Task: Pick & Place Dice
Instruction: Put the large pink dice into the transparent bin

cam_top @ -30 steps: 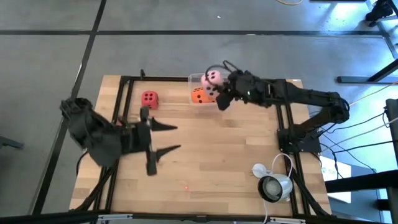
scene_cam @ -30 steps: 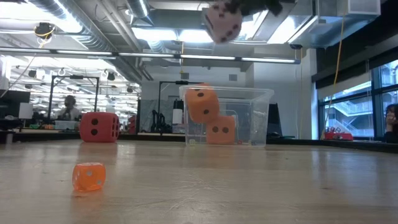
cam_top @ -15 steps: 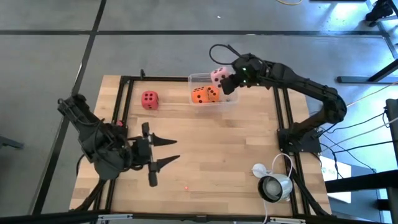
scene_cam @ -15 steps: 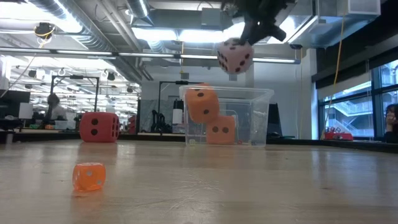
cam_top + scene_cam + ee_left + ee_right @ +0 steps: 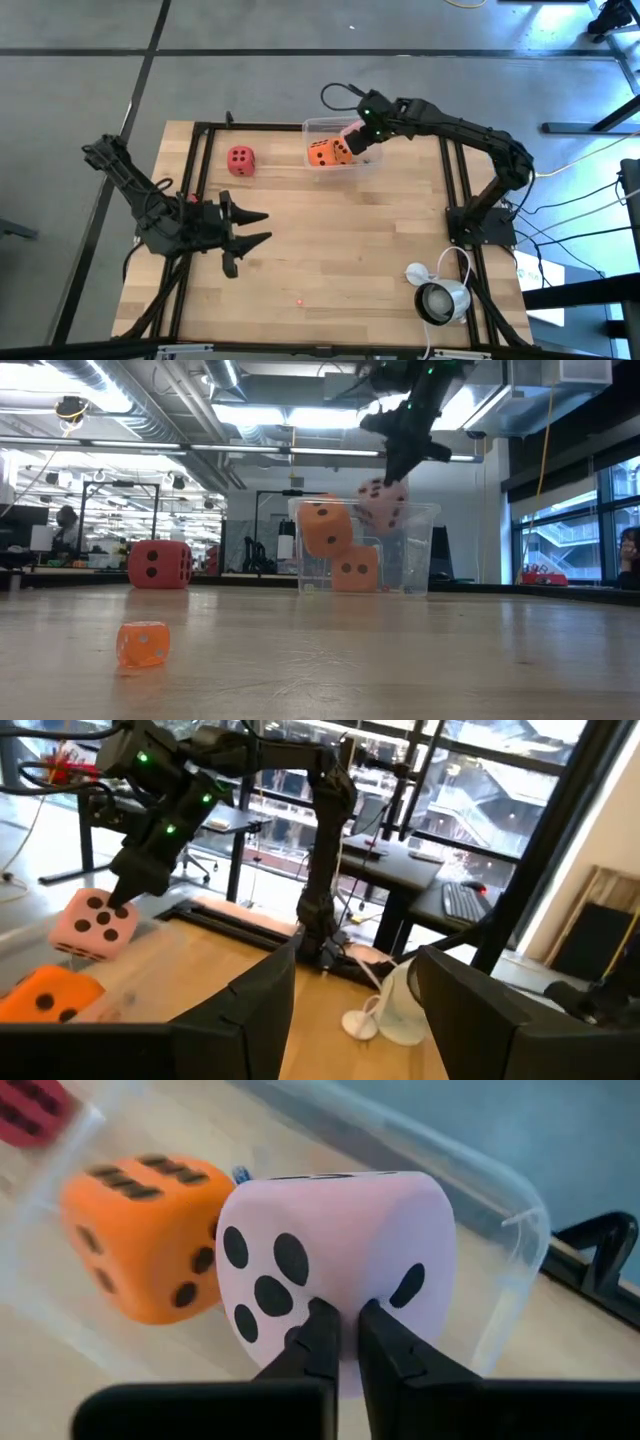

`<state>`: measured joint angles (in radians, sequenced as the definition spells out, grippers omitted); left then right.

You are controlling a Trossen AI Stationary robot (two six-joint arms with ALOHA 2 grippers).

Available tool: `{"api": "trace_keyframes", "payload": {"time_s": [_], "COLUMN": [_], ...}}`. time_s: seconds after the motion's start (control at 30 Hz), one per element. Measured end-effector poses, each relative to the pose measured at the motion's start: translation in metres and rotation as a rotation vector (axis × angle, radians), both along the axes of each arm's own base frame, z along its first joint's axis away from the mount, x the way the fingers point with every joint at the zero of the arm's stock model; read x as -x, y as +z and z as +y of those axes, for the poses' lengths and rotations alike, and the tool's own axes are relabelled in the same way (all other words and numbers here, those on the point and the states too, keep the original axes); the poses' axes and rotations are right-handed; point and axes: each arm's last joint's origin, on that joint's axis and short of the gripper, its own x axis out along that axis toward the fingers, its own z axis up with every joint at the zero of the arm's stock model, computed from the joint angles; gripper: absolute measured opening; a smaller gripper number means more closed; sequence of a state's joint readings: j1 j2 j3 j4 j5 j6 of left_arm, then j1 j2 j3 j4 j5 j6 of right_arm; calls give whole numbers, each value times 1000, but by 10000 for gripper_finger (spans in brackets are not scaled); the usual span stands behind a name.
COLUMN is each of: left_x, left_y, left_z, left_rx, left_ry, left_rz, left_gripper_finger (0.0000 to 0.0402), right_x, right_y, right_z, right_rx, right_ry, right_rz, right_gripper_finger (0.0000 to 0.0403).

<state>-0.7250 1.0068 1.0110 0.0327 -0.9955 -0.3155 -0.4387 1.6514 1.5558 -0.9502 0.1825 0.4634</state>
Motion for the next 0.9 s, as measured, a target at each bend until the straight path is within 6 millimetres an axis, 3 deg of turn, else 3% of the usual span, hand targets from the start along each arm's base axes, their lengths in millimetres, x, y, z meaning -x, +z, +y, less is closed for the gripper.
{"api": "trace_keyframes", "payload": {"time_s": [0.27, 0.9], "left_x": [11, 18], "left_y": [-4, 1], "left_z": [9, 14], "left_rx": [8, -45], "left_ry": [-21, -52], "left_rz": [-22, -25], "left_gripper_finger": [203, 203], "right_x": [-12, -5], "right_y": [-26, -33], "right_z": [-7, -6], "right_rx": [-38, -59], "right_ry": [2, -26], "right_rz": [89, 193], "right_gripper_finger": [5, 2]}}
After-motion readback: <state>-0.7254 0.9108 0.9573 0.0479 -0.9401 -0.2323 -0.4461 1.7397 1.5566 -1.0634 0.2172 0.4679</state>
